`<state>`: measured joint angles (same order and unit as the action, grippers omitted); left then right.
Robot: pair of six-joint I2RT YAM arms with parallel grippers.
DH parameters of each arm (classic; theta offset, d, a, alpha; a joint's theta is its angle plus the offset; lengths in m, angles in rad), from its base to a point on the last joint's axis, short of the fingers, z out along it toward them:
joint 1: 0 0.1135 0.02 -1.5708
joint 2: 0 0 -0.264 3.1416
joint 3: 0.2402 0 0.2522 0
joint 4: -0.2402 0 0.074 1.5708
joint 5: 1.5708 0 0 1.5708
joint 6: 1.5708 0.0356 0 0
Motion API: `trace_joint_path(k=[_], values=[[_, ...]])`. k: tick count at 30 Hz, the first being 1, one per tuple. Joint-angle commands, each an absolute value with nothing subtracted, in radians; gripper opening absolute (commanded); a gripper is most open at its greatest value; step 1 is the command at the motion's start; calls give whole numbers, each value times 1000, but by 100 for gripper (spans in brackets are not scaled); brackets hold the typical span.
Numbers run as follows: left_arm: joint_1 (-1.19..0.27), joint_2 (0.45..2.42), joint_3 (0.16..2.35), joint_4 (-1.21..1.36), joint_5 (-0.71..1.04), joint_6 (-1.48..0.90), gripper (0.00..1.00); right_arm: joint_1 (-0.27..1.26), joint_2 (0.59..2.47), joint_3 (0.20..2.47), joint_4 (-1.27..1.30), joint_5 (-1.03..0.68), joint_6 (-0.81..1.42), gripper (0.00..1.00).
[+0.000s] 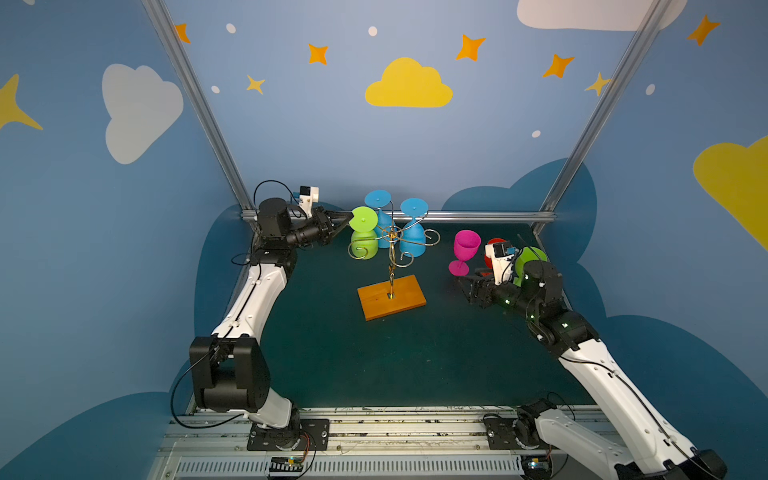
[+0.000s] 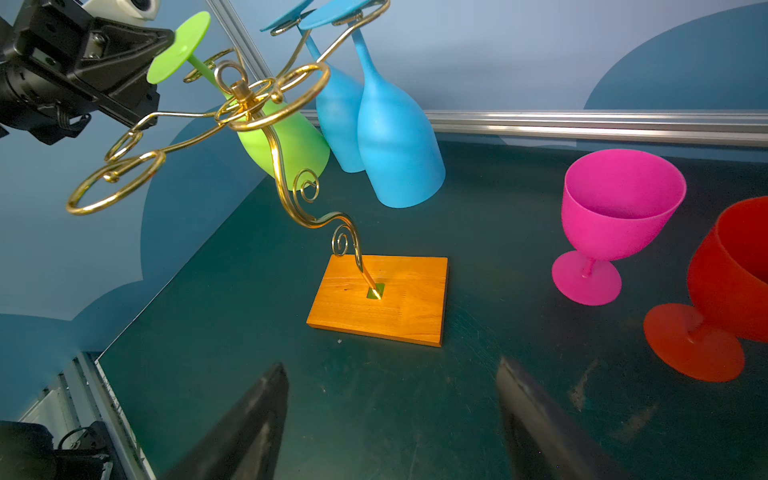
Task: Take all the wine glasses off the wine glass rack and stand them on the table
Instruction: 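Lift the lime-green glass up off the rack with the left gripper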
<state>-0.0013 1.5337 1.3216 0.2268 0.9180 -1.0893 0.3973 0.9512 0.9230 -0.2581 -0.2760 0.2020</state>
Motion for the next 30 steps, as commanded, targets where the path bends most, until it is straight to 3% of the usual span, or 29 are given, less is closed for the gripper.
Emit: trace_joint_path(k=[1, 14, 22, 30], values=[[10, 1498, 1303, 222, 935, -1060, 3, 403, 939, 934, -252, -270, 198, 78], [93, 1389, 1185, 208, 943, -1051, 3, 404, 919, 922, -255, -264, 203, 79], [243, 1315, 1166, 203, 946, -1059, 3, 405, 919, 925, -256, -267, 207, 78], [382, 1331, 1244, 359, 974, -1213, 3, 405, 901, 939, -256, -265, 205, 78]])
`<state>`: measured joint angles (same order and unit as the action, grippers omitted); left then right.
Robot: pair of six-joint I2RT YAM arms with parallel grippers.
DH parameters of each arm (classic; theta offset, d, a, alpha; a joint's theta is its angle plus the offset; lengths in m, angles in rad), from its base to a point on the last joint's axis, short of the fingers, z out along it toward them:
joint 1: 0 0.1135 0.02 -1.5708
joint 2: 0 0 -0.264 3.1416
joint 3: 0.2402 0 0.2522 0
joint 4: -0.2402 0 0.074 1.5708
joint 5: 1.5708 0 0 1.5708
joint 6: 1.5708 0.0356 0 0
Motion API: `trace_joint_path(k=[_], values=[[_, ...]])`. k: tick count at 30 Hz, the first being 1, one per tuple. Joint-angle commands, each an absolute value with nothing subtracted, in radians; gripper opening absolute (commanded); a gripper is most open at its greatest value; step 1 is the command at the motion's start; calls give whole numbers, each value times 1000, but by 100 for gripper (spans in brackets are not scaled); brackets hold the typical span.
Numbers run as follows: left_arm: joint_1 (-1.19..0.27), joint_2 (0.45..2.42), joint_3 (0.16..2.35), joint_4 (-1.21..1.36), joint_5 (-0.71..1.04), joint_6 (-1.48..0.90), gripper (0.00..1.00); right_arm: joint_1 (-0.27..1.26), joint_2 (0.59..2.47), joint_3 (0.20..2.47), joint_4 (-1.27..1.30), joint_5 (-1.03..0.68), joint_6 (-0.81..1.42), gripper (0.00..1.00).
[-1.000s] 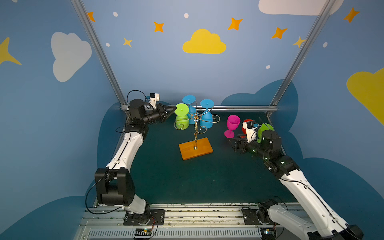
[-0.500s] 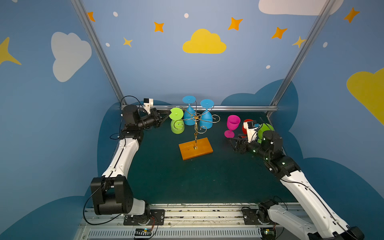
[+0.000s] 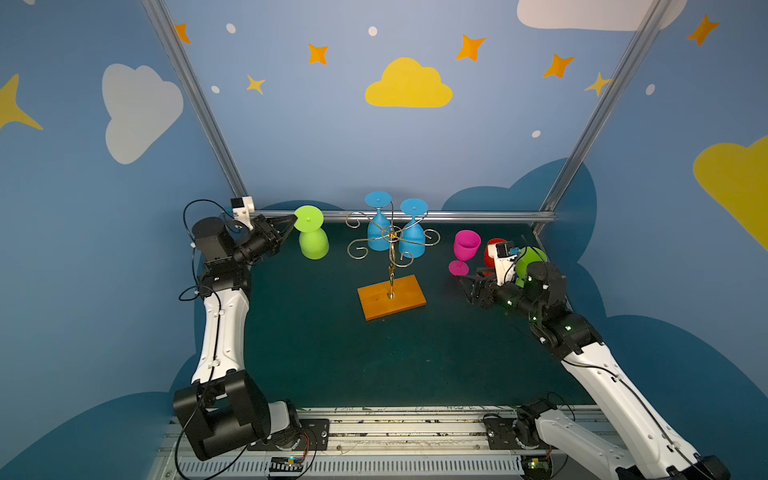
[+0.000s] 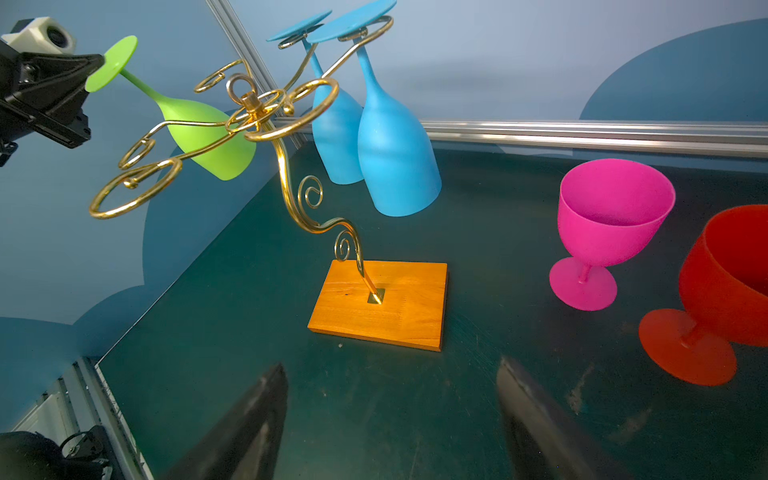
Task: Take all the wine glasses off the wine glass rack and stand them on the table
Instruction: 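Lift the lime-green glass up off the rack with the left gripper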
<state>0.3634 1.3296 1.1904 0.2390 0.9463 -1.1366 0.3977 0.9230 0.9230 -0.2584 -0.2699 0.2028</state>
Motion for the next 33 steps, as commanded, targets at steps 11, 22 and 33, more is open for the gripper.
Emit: trace_joint_path(k=[11, 22, 33], values=[[375, 1411, 1547, 425, 959, -1315, 3, 404, 922, 1050, -298, -265, 126, 79], [285, 1472, 1613, 679, 983, -1587, 3, 406, 958, 1164, -208, -368, 36, 79], [109, 1530, 1687, 652, 1014, -1577, 3, 445, 1017, 1219, -51, -437, -24, 80]])
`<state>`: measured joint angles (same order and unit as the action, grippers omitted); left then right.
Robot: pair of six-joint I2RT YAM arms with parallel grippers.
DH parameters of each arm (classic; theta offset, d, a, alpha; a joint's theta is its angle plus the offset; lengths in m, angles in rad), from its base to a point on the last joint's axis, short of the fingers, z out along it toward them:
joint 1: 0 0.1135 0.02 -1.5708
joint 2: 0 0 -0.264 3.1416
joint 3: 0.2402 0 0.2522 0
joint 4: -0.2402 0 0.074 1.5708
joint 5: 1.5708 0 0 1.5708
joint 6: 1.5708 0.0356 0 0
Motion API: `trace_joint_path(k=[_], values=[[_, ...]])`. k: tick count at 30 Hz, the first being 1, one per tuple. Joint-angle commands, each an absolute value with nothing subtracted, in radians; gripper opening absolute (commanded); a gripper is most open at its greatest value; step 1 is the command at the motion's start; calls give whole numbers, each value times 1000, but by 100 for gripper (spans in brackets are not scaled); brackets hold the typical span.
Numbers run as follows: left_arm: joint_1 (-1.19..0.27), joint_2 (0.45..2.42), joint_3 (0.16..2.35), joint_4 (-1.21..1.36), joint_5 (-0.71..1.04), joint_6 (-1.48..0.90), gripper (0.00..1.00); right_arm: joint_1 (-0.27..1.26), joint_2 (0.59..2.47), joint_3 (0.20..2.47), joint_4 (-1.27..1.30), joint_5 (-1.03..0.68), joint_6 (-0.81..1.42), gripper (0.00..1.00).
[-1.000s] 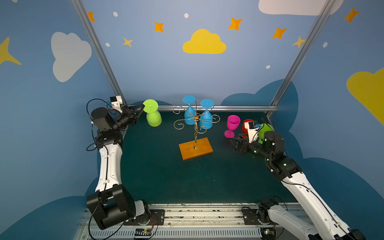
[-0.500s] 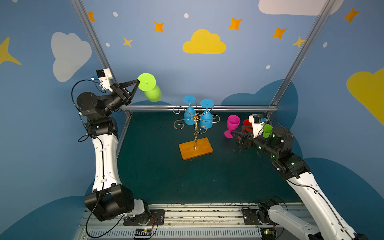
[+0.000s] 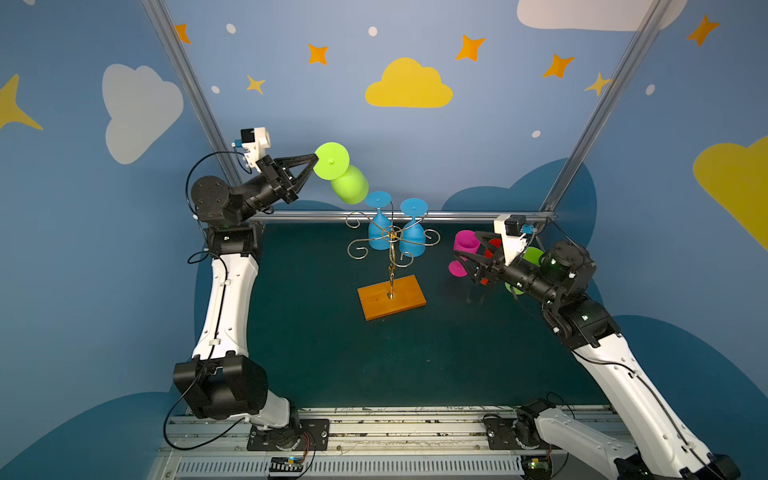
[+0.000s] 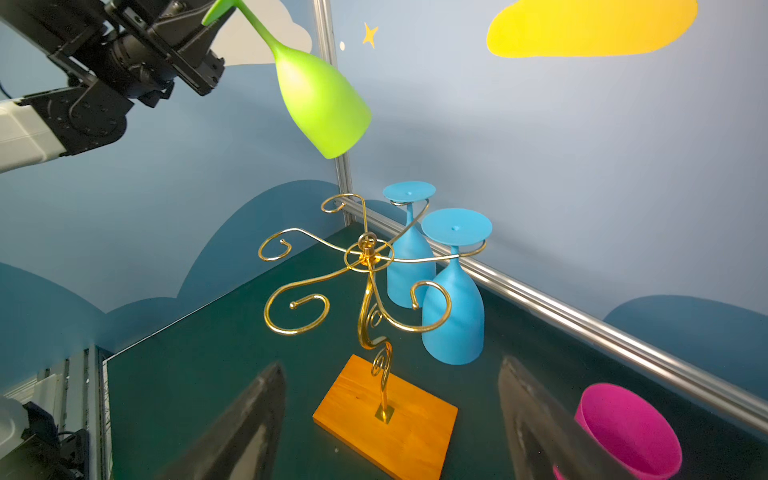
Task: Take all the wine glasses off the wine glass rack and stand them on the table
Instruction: 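Lift the lime-green glass up off the rack with the left gripper, then carry the glass above the rack with the left gripper while the right gripper approaches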
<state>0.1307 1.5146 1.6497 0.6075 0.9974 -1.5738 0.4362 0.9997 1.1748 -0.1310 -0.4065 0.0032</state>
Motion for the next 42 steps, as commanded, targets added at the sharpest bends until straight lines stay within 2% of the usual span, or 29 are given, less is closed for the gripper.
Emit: trace_joint_path(k=[1, 10, 20, 42], values=[[92, 1538, 1697, 650, 1014, -1577, 3, 447, 1029, 1231, -46, -439, -27, 80], [-78, 1599, 1728, 615, 1027, -1542, 3, 463, 1131, 1296, 49, -443, -37, 83], [-174, 1651, 1764, 624, 1036, -1549, 3, 489, 1262, 1394, 83, -453, -91, 88], [-231, 1680, 1761, 692, 1040, -1614, 3, 527, 1434, 1479, 166, -443, -201, 88]])
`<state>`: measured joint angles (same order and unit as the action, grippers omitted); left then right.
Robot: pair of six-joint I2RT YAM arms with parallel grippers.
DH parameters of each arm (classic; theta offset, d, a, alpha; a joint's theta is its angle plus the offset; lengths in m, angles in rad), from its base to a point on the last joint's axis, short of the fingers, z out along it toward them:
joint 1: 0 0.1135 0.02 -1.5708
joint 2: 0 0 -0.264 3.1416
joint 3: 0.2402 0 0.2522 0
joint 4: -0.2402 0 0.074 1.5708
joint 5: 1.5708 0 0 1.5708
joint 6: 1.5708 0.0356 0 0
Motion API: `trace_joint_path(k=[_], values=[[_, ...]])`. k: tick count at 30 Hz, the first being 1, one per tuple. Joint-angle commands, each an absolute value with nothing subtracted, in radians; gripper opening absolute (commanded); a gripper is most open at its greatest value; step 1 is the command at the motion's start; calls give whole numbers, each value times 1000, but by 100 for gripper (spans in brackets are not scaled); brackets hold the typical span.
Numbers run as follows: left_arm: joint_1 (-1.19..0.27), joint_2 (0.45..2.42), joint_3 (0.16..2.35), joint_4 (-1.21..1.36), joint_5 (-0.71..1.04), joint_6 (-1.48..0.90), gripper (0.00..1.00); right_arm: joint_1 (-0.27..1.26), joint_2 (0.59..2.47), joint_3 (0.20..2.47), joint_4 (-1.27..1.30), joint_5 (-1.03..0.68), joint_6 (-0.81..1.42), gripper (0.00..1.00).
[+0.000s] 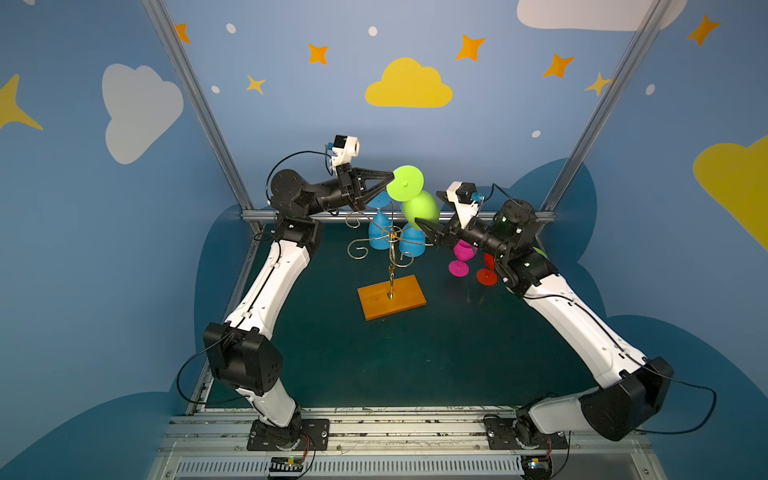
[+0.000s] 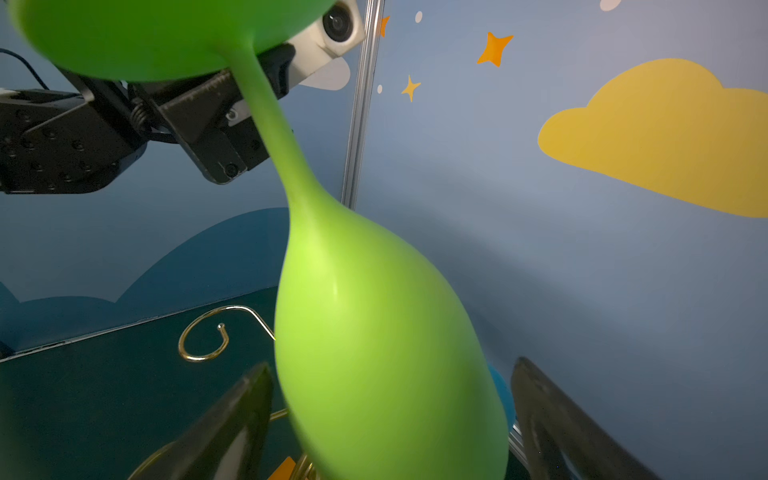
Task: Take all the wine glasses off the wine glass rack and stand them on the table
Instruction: 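Carry the glass above the rack with the left gripper while the right gripper approaches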
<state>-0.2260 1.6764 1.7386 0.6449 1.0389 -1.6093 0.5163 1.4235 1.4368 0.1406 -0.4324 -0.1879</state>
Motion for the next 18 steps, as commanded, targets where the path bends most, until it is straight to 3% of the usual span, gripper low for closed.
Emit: trace_joint_path(k=[1, 14, 18], values=[[-233, 1681, 1761, 693, 1039, -1614, 3, 531, 1443, 1490, 160, -447, -203, 88], [-237, 1698, 1764, 774, 1033, -1689, 3, 568, 1506, 1541, 124, -426, -207, 88], [-237, 1705, 1768, 793, 1028, -1705, 3, 570, 1501, 1536, 116, -421, -205, 84]])
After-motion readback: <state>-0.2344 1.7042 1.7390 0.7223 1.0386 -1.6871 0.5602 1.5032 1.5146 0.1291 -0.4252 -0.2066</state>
